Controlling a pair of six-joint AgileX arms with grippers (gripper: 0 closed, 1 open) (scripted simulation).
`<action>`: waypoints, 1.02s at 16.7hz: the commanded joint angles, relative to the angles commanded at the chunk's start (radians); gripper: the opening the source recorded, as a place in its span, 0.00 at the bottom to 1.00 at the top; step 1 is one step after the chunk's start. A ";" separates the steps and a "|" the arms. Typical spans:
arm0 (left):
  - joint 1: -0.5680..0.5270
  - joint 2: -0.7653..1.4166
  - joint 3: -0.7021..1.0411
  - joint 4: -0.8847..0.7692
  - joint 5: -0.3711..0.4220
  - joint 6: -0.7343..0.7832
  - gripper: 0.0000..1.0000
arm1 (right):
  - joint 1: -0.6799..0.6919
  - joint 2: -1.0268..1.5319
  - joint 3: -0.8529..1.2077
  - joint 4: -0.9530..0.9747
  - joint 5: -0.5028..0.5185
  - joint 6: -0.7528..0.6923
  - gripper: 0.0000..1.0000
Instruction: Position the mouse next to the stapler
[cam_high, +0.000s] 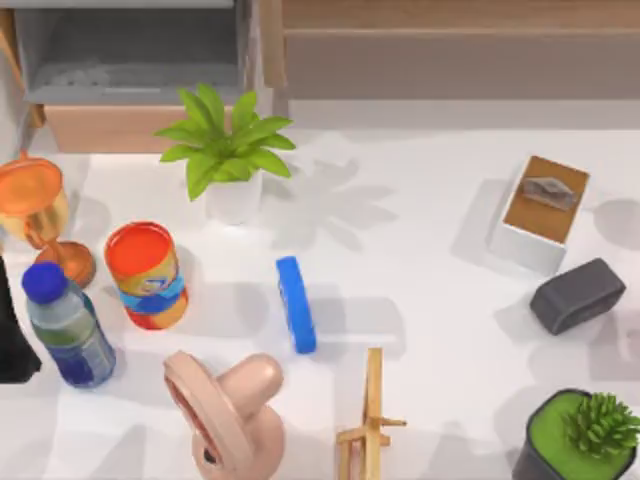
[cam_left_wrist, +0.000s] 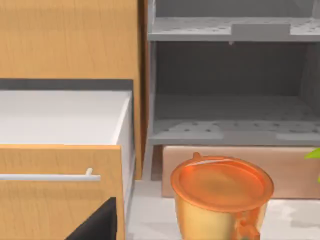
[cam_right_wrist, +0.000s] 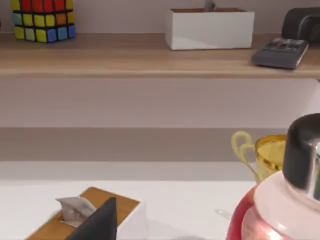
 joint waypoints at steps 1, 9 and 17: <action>0.000 0.000 0.000 0.000 0.000 0.000 1.00 | 0.000 0.000 0.000 0.000 0.000 0.000 1.00; 0.032 0.271 0.265 -0.145 0.003 0.017 1.00 | 0.000 0.000 0.000 0.000 0.000 0.000 1.00; 0.134 1.004 0.970 -0.537 0.009 0.061 1.00 | 0.000 0.000 0.000 0.000 0.000 0.000 1.00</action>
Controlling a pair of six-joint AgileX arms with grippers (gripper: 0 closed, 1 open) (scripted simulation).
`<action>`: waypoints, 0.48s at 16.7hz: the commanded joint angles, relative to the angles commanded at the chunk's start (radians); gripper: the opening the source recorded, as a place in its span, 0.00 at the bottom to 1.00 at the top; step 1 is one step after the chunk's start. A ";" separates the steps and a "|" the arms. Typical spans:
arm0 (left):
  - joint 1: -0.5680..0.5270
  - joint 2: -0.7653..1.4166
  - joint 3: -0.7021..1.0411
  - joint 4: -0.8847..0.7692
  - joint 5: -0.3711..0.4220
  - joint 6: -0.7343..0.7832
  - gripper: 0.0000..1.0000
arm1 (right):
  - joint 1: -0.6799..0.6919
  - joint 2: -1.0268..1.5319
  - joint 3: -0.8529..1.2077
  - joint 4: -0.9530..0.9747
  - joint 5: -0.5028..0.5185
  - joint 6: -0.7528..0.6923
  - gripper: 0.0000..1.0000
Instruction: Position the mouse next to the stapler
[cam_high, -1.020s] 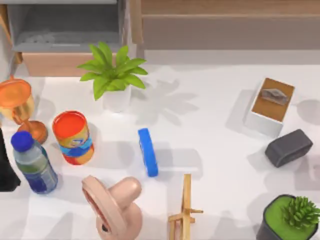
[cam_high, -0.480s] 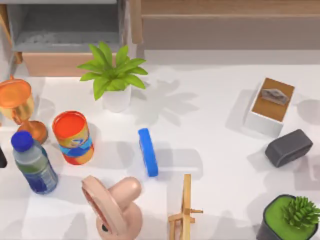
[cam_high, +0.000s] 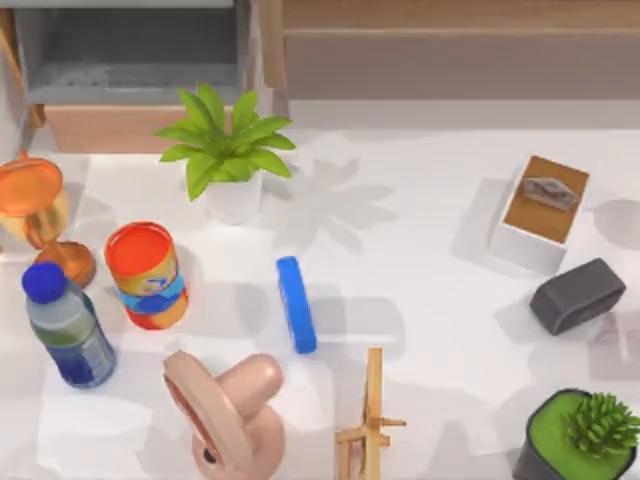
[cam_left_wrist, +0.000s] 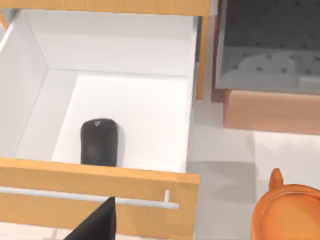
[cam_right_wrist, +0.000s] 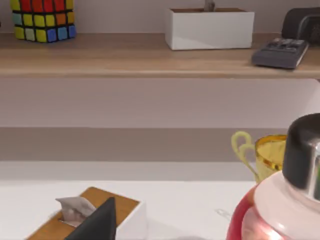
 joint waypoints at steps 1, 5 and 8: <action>0.016 0.106 0.102 -0.057 0.001 0.006 1.00 | 0.000 0.000 0.000 0.000 0.000 0.000 1.00; 0.080 0.536 0.513 -0.284 0.003 0.031 1.00 | 0.000 0.000 0.000 0.000 0.000 0.000 1.00; 0.126 0.844 0.809 -0.446 0.004 0.049 1.00 | 0.000 0.000 0.000 0.000 0.000 0.000 1.00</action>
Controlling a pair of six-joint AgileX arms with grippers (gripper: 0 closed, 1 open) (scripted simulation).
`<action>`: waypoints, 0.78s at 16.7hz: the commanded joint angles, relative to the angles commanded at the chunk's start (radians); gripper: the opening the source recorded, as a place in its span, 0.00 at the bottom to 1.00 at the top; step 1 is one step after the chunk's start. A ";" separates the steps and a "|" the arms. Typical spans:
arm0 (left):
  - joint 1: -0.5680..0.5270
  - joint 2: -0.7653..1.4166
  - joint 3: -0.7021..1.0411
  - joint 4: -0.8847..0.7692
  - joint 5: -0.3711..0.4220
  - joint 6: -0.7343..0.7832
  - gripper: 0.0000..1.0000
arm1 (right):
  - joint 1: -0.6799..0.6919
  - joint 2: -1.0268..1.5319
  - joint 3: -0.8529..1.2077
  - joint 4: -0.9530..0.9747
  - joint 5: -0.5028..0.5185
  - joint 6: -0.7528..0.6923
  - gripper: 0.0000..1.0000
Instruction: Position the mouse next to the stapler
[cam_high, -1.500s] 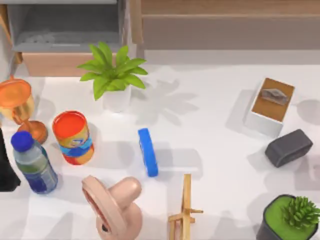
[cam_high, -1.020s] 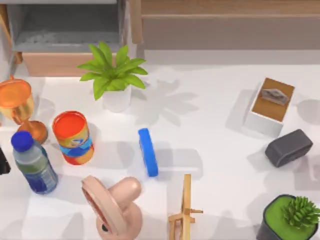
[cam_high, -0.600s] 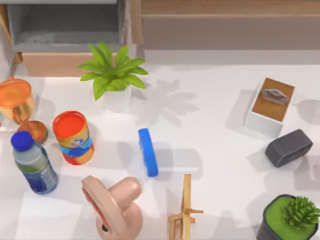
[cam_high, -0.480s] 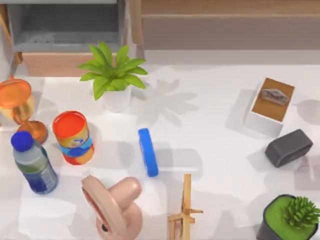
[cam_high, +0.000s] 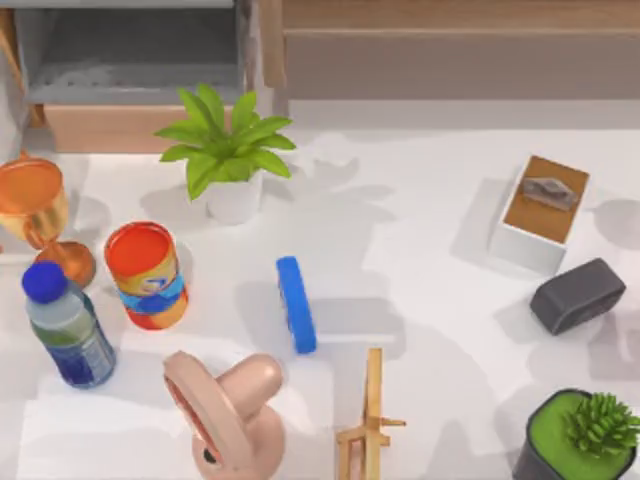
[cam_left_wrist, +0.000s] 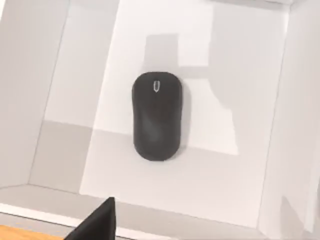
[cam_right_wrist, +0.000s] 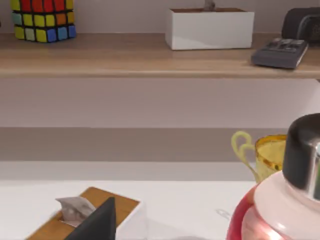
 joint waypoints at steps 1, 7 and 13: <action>0.014 0.096 0.093 -0.050 0.001 0.006 1.00 | 0.000 0.000 0.000 0.000 0.000 0.000 1.00; 0.069 0.573 0.553 -0.295 0.006 0.035 1.00 | 0.000 0.000 0.000 0.000 0.000 0.000 1.00; 0.065 0.780 0.757 -0.398 0.013 0.049 1.00 | 0.000 0.000 0.000 0.000 0.000 0.000 1.00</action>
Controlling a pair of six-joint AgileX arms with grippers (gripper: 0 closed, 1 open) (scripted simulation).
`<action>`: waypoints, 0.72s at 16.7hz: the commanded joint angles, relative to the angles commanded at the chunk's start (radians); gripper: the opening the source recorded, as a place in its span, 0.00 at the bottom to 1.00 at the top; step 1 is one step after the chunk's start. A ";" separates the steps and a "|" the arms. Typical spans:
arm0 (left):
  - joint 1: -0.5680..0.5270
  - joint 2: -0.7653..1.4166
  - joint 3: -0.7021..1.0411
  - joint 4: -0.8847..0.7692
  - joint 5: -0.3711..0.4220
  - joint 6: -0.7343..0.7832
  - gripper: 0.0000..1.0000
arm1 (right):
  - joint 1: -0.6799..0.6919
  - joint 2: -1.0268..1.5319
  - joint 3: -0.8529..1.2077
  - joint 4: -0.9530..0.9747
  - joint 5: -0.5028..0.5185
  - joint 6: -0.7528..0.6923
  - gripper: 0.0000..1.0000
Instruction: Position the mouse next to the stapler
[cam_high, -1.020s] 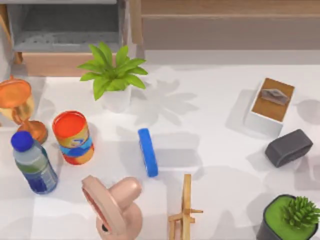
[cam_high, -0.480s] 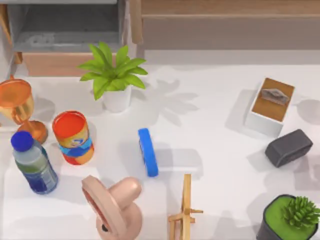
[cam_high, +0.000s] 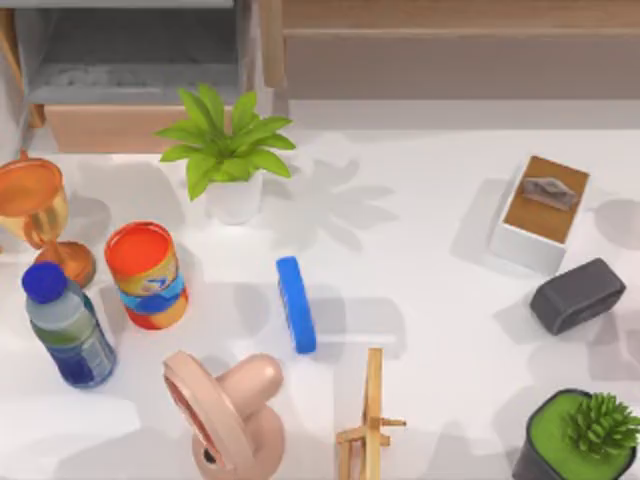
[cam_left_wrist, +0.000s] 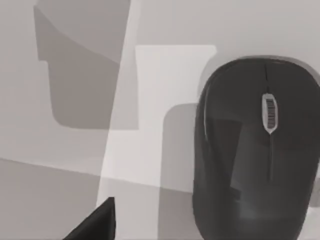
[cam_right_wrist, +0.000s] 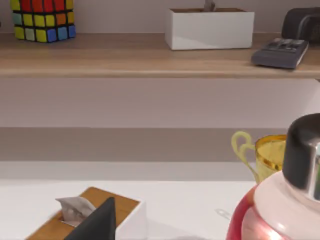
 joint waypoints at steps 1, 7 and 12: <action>0.000 0.001 0.001 0.000 0.000 0.000 1.00 | 0.000 0.000 0.000 0.000 0.000 0.000 1.00; 0.005 -0.003 -0.017 0.013 0.001 0.004 1.00 | 0.000 0.000 0.000 0.000 0.000 0.000 1.00; 0.005 0.000 -0.106 0.105 0.000 0.003 1.00 | 0.000 0.000 0.000 0.000 0.000 0.000 1.00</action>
